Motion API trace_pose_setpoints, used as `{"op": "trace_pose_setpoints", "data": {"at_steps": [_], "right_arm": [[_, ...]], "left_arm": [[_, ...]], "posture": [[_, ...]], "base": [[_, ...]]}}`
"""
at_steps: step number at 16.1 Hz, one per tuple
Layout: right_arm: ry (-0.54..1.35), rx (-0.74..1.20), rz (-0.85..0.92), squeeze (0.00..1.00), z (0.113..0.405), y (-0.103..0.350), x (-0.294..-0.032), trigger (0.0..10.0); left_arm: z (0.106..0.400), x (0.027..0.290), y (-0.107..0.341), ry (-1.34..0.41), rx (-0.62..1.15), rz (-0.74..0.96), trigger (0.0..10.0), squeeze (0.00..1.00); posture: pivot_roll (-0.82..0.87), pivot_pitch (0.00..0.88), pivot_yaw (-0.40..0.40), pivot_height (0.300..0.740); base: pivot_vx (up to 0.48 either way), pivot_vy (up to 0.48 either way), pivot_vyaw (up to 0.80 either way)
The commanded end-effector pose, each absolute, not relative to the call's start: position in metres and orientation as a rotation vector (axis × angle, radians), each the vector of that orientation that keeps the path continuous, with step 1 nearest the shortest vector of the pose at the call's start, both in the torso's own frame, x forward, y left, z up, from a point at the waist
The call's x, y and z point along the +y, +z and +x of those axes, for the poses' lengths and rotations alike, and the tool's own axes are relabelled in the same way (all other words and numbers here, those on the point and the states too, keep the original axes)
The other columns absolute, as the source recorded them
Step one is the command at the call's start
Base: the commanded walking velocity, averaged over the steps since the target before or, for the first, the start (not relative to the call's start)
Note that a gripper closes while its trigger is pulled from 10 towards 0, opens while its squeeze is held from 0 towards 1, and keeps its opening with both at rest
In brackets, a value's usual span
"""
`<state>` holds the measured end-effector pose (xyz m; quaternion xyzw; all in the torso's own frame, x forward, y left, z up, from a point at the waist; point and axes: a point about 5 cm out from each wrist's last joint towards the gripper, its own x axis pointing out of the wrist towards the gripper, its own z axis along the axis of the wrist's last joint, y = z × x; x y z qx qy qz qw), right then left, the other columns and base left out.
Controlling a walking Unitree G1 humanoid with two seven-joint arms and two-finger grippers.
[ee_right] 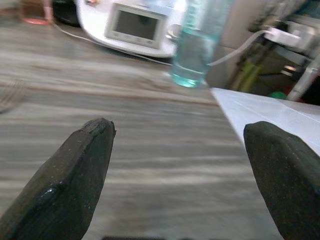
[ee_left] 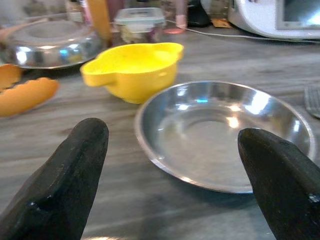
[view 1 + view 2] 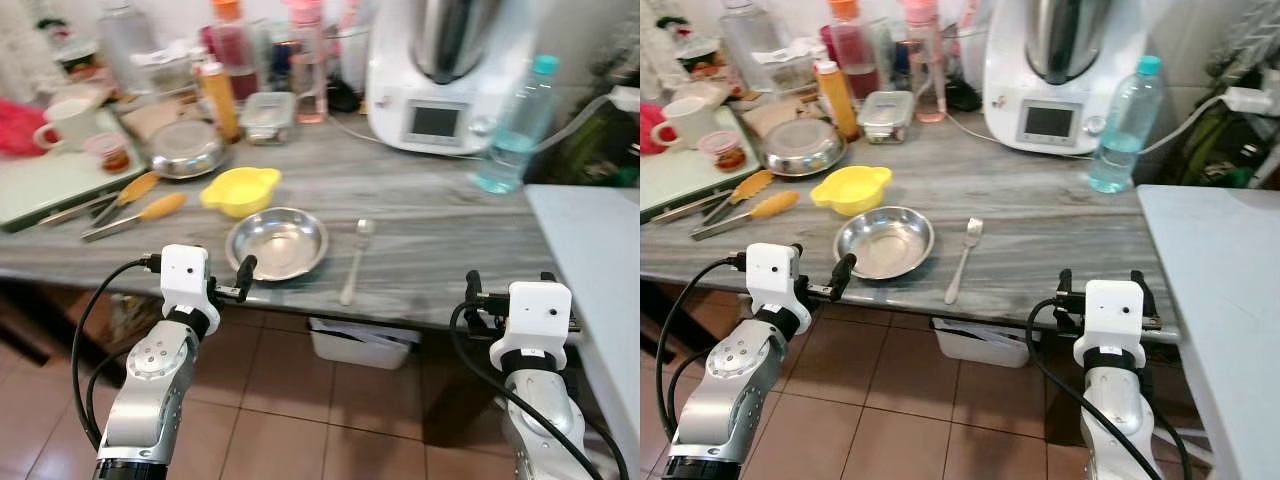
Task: Setting the table
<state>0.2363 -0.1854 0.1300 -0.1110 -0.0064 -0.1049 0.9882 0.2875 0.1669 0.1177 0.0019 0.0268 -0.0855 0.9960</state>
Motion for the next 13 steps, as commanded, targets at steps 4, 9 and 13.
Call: {"op": "trace_pose_setpoints", "data": {"at_steps": [4, 9, 13], "right_arm": [[-0.204, -0.008, -0.217, 0.00, 0.2383, 0.1284, -0.1836, 10.0], [-0.204, -0.002, -0.217, 0.00, 0.2381, 0.1269, -0.1836, 10.0], [-0.209, 0.000, -0.216, 0.00, 0.2383, 0.1264, -0.1843, 10.0]], "left_arm": [[0.2876, 0.1706, 0.1126, -0.154, 0.084, 0.017, 10.0, 0.00], [0.2876, 0.1703, 0.1117, -0.159, 0.092, 0.016, 10.0, 0.00], [0.2882, 0.1702, 0.1113, -0.162, 0.095, 0.015, 10.0, 0.00]], "posture": [[-0.11, 0.017, 0.064, 0.740], [-0.12, 0.019, 0.065, 0.740], [-0.11, 0.014, 0.065, 0.740]], "base": [[0.000, 0.000, 0.00], [-0.149, 0.000, 0.00], [-0.264, 0.000, 0.00]]}}
